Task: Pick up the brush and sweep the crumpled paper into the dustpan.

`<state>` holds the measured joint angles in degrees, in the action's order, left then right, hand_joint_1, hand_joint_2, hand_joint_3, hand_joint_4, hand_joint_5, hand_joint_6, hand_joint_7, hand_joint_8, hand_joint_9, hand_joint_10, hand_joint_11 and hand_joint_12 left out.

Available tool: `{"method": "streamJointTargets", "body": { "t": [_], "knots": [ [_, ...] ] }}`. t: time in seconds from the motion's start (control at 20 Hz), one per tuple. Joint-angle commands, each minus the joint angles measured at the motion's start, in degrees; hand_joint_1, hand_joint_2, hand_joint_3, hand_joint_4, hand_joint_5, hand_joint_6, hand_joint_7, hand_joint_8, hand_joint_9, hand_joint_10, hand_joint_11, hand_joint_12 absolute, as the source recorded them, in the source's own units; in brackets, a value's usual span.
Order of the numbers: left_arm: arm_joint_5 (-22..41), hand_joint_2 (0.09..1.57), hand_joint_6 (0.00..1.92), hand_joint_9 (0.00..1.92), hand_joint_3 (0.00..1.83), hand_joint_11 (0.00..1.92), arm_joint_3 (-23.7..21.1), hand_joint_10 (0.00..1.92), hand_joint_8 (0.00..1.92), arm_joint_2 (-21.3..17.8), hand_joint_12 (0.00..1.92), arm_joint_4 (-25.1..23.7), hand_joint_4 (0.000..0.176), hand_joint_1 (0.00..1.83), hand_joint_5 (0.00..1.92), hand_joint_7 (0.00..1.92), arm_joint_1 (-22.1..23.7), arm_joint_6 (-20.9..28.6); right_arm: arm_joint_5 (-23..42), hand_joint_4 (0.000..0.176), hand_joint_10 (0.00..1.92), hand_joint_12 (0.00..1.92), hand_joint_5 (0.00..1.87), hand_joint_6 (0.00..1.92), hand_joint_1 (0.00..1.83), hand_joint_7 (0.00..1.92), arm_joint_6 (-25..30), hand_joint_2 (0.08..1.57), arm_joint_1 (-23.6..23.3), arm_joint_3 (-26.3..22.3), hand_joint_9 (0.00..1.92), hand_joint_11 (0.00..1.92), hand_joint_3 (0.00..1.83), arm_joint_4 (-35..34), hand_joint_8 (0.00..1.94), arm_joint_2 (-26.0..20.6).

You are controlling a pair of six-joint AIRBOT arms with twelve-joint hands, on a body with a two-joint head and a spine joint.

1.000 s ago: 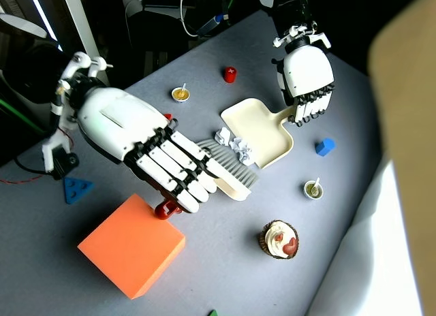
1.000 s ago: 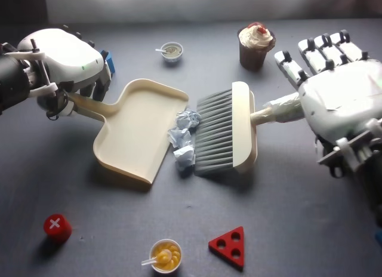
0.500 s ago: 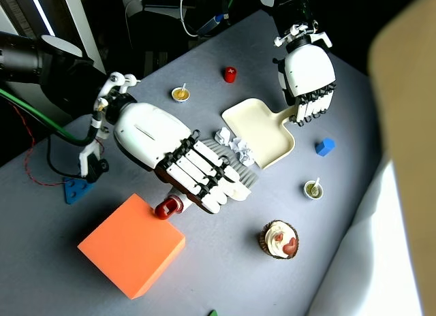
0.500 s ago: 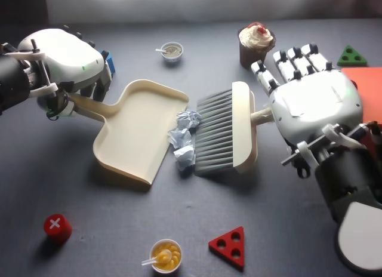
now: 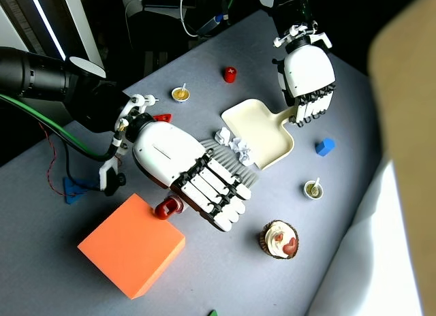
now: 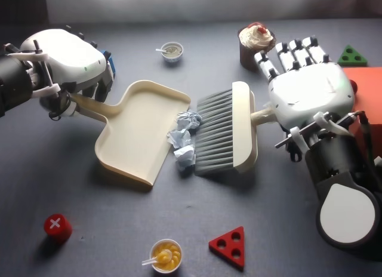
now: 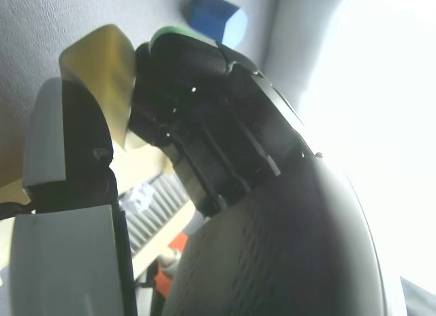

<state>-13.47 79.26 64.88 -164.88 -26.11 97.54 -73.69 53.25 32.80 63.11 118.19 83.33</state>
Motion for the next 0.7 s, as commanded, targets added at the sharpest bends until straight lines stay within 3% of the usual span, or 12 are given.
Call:
{"method": "streamJointTargets", "body": {
  "t": [0.0,0.15,0.2,0.25,0.3,0.4,0.5,0.55,0.6,0.65],
  "knots": [
    [-6.2,1.06,0.75,1.08,0.0,0.87,0.1,0.86,0.56,-0.4,1.49,-1.7,0.0,1.5,1.03,1.12,0.7,-0.4,-4.5,0.0,0.0,0.01,0.17,0.01,1.31,0.12,0.5,0.98,0.2,0.6,0.13,0.16,0.0,5.8,0.01,-0.1],
    [-6.2,1.06,0.82,1.07,0.0,0.87,0.1,0.86,0.6,-0.4,1.49,-1.7,0.0,1.5,1.01,1.09,0.8,-0.5,-4.5,0.0,0.0,0.02,0.2,0.01,1.33,0.15,1.6,0.97,0.6,2.2,0.15,0.19,0.0,6.8,0.01,0.3],
    [-6.2,1.06,0.85,1.07,0.0,0.88,0.1,0.99,0.6,-0.4,1.05,-1.7,0.0,1.41,1.03,1.12,0.8,-0.5,-4.5,0.0,0.01,0.02,0.21,0.01,1.33,0.16,1.9,0.97,0.8,2.9,0.16,0.2,0.0,6.8,0.01,0.5],
    [-6.2,1.06,0.85,1.07,0.0,0.94,0.1,1.03,0.56,-0.4,0.84,-1.7,0.0,1.4,1.03,1.14,0.8,-0.4,-4.4,0.0,0.0,0.02,0.2,0.0,1.33,0.16,2.3,0.98,0.9,3.3,0.16,0.2,0.0,6.8,0.0,0.6],
    [-6.2,1.06,0.8,1.08,0.0,0.88,0.1,0.89,0.52,-0.4,1.36,-1.7,0.0,1.48,1.02,1.14,0.9,-0.4,-4.4,0.0,0.0,0.01,0.2,0.0,1.34,0.16,2.6,0.99,1.0,3.9,0.16,0.19,0.01,6.8,0.0,0.7],
    [-6.2,1.06,0.83,1.07,0.0,0.86,0.1,0.87,0.53,-0.4,1.49,-1.7,0.0,1.5,1.01,1.13,1.1,-0.4,-4.1,0.0,0.01,0.03,0.23,0.0,1.35,0.2,3.3,0.99,1.3,5.0,0.2,0.24,0.0,6.8,0.0,1.1],
    [-6.2,1.06,0.81,1.08,0.0,0.85,0.2,0.86,0.54,-0.3,1.49,-1.7,0.0,1.5,1.02,1.12,1.2,-0.4,-3.8,0.0,0.01,0.06,0.33,0.01,1.33,0.32,3.8,0.98,1.4,5.8,0.32,0.35,0.0,6.8,0.01,1.4],
    [-6.2,1.05,0.84,1.08,0.0,0.88,0.2,0.98,0.59,-0.2,1.02,-1.7,0.0,1.41,1.03,1.12,1.2,-0.4,-3.7,0.0,0.02,0.08,0.41,0.01,1.28,0.46,3.9,0.96,1.4,6.1,0.47,0.43,0.0,6.8,0.01,1.7],
    [-6.2,1.05,0.79,1.08,0.0,0.87,0.2,0.87,0.56,-0.2,1.39,-1.7,0.0,1.48,1.03,1.12,1.2,-0.4,-3.7,0.0,0.02,0.09,0.47,0.01,1.26,0.57,4.0,0.95,1.5,6.5,0.58,0.47,0.0,6.8,0.01,2.1],
    [-6.2,1.05,0.82,1.08,0.0,0.88,0.2,0.97,0.59,-0.2,1.0,-1.7,0.0,1.41,1.04,1.13,1.2,-0.4,-3.7,0.0,0.03,0.13,0.61,0.01,1.25,0.72,4.1,0.95,1.5,6.7,0.73,0.53,0.0,6.8,0.02,2.4]
  ]
}}
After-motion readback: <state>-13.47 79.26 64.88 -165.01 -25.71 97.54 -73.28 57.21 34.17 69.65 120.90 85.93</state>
